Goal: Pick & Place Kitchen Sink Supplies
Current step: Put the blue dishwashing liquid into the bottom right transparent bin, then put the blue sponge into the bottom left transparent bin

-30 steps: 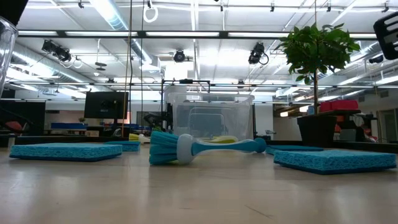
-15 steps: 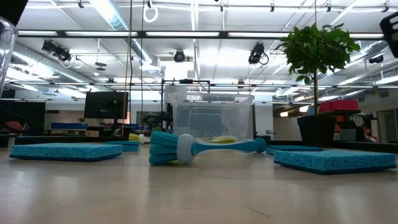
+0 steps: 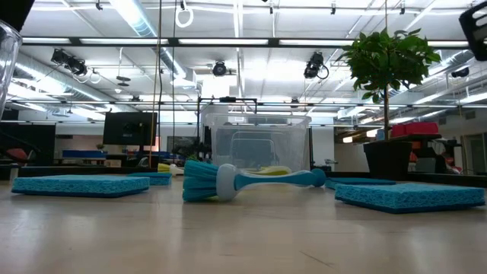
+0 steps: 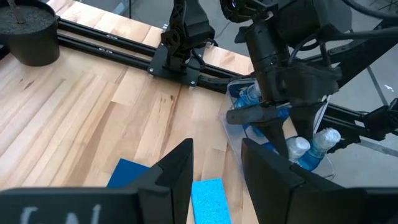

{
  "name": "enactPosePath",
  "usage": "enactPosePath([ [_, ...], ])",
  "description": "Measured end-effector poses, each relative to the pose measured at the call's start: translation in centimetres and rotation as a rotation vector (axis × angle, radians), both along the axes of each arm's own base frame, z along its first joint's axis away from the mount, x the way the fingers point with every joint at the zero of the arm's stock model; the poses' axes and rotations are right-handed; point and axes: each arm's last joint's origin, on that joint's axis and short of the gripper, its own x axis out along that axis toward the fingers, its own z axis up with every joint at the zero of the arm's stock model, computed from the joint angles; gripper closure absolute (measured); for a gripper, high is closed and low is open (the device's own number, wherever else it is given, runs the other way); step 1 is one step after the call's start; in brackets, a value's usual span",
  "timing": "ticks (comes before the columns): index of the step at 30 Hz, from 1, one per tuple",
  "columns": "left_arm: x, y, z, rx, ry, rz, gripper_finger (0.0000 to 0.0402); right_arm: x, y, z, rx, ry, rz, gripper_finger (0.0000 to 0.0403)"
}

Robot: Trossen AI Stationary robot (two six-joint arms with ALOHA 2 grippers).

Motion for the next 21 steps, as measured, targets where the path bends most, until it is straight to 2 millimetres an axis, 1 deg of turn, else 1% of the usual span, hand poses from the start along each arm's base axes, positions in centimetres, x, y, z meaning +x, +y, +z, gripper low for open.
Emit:
enactPosePath([
  [3,0.0,0.0,0.0,0.000,0.000,-0.001,0.0262,0.1,0.1,0.3,0.015,-0.026,0.005,0.0174],
  [10,0.0,0.0,0.0,0.004,0.000,-0.003,0.0262,0.1,0.1,0.3,0.016,-0.030,-0.015,0.0125],
  [13,0.0,0.0,0.0,0.011,0.000,-0.002,0.0262,0.1,0.0,0.3,0.018,-0.030,-0.025,0.0110],
  [16,0.0,0.0,0.0,0.021,0.000,-0.003,0.0262,0.1,0.0,0.4,0.037,-0.022,-0.032,0.0106],
  [21,0.0,0.2,0.0,0.028,0.000,-0.003,0.0262,-0.2,-0.4,1.3,0.099,-0.034,-0.045,0.0115],
])
